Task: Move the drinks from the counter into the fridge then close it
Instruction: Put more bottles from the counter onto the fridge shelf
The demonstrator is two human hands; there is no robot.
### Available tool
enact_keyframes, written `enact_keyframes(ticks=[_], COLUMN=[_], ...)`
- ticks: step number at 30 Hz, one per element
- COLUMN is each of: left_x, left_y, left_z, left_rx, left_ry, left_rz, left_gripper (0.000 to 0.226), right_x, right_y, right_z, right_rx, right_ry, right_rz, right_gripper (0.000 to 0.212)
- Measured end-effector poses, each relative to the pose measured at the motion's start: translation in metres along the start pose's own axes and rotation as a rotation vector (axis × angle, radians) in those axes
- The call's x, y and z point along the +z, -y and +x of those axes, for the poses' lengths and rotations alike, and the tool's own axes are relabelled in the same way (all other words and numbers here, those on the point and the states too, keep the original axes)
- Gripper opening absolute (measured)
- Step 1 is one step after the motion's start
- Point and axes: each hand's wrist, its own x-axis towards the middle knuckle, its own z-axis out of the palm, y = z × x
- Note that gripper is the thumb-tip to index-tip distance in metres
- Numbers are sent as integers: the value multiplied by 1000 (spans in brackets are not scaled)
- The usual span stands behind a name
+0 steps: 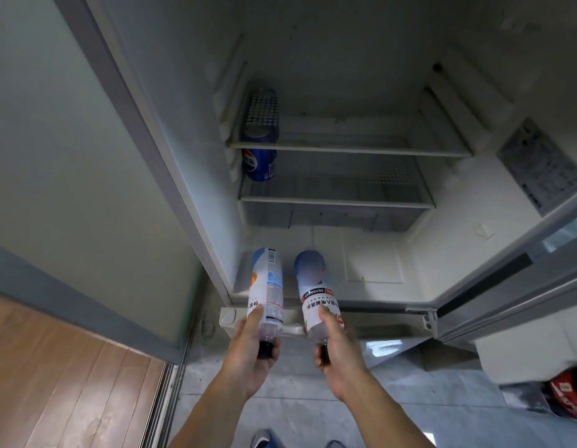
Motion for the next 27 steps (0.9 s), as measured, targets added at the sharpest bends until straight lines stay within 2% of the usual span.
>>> enact_keyframes(ticks=[4, 7, 10, 12, 16, 20, 23, 25, 27], left_x=[10, 33, 64, 84, 121, 145, 154, 150, 137], left_y=[-12, -33, -63, -82, -107, -119, -123, -122, -120], left_z=[-3, -4, -1, 5, 26, 43, 49, 51, 53], left_rx=[93, 228, 355, 395, 418, 466, 642, 781, 949], left_ry=[61, 141, 127, 108, 46, 43, 45, 34, -24], left_rz=[23, 104, 243, 310, 277, 283, 325, 481, 808], left_gripper=[36, 43, 41, 28, 23, 41, 44, 60, 63], right_x=[4, 11, 24, 36, 62, 86, 93, 88, 77], right_y=[17, 39, 71, 96, 137, 159, 173, 175, 168], right_z=[-2, -2, -1, 4, 23, 46, 57, 61, 66], right_rx=[-109, -285, -451, -520, -542, -613, -704, -811, -944], right_ry=[27, 72, 91, 89, 55, 49, 149, 183, 137], right_rz=[-10, -20, -13, -27, -38, -130, -257, -365, -532], right_gripper=[35, 24, 17, 23, 41, 59, 64, 64, 58])
